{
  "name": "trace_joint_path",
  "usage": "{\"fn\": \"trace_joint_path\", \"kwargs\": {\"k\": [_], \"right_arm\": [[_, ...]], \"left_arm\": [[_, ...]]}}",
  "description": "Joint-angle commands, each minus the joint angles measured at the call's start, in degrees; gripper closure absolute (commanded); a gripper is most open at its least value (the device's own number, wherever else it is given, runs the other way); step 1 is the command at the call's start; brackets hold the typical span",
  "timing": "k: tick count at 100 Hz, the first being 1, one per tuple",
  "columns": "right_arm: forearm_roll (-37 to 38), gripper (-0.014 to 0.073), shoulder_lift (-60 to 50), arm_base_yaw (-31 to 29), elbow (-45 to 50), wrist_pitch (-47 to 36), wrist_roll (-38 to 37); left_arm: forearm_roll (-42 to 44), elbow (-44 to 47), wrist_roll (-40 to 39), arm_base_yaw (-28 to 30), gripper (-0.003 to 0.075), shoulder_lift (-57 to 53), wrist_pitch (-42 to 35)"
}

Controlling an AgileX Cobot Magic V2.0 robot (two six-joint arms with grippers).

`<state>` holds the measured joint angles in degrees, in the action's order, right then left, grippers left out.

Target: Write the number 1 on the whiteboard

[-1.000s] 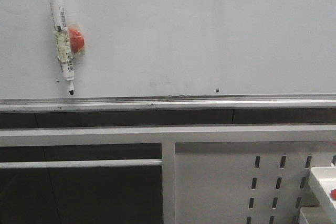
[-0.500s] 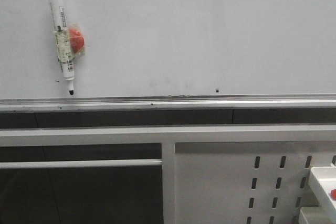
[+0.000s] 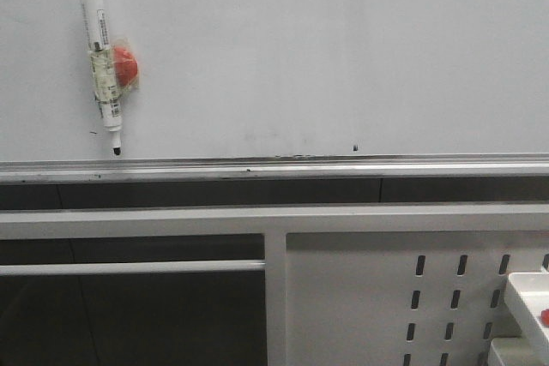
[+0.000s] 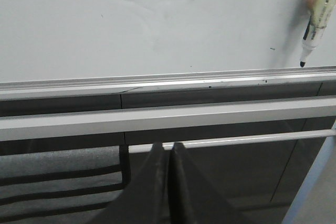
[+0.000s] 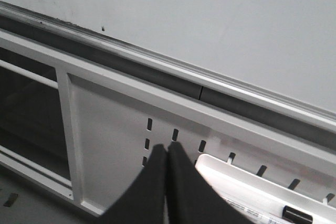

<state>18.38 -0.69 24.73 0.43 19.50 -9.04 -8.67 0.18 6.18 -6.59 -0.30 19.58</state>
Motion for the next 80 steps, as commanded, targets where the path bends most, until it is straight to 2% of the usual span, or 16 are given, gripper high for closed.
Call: {"fn": "trace_joint_path", "kwargs": {"k": [1,10,15,18,24,30,36,55,65,70,75,80], "right_arm": [[3.73,0.0643,-0.99,-0.15,0.75,-2.59,0.59],[5.63,0.0643,-0.99,-0.15,0.75,-8.05,0.47],[3.53,0.0643,-0.99,-0.15,0.75,-14.12,-0.50],[-0.27,0.0643,-0.99,-0.15,0.75,-19.50,-2.05],[-5.79,0.0643,-0.99,-0.15,0.75,-26.71,-2.96],[-11.08,0.0643,-0.99,-0.15,0.75,-30.06,-4.18],[-16.40,0.0643,-0.99,-0.15,0.75,-30.73,-5.37],[-35.99,0.0643,-0.99,-0.15,-0.05,-32.81,-8.70],[-34.82,0.0641,-0.99,-0.15,-3.55,-27.57,-8.60],[-30.71,0.0640,-0.99,-0.15,-6.28,-22.72,-7.84],[-24.59,0.0618,-0.72,-0.15,-10.49,-15.91,-7.55],[-21.44,0.0571,-0.29,-0.15,-12.84,-12.67,-7.55]], "left_arm": [[-5.65,1.99,-0.69,0.01,0.0740,-1.38,-5.17],[-23.36,1.99,-0.69,0.01,0.0740,-1.38,-8.48],[-32.65,1.99,-0.69,0.01,0.0740,-1.38,-8.86],[-35.67,1.99,-0.69,0.01,0.0740,-1.38,-9.18],[-39.41,1.99,-0.69,0.01,0.0740,-1.38,-11.05],[-43.74,1.99,-0.69,0.01,0.0740,-1.38,-11.52],[-47.54,1.99,-0.69,0.01,0.0740,-1.38,-10.66],[-50.98,0.94,-0.69,-0.10,0.0740,-1.28,-10.66],[-50.02,-1.36,0.48,-0.10,0.0737,-1.28,-10.64],[-48.10,-3.96,5.32,-0.10,0.0715,-1.15,-9.16],[-45.08,-7.49,12.55,-0.10,0.0640,-0.41,-5.45],[-43.35,-10.35,17.80,-0.10,0.0568,0.77,-2.84]]}}
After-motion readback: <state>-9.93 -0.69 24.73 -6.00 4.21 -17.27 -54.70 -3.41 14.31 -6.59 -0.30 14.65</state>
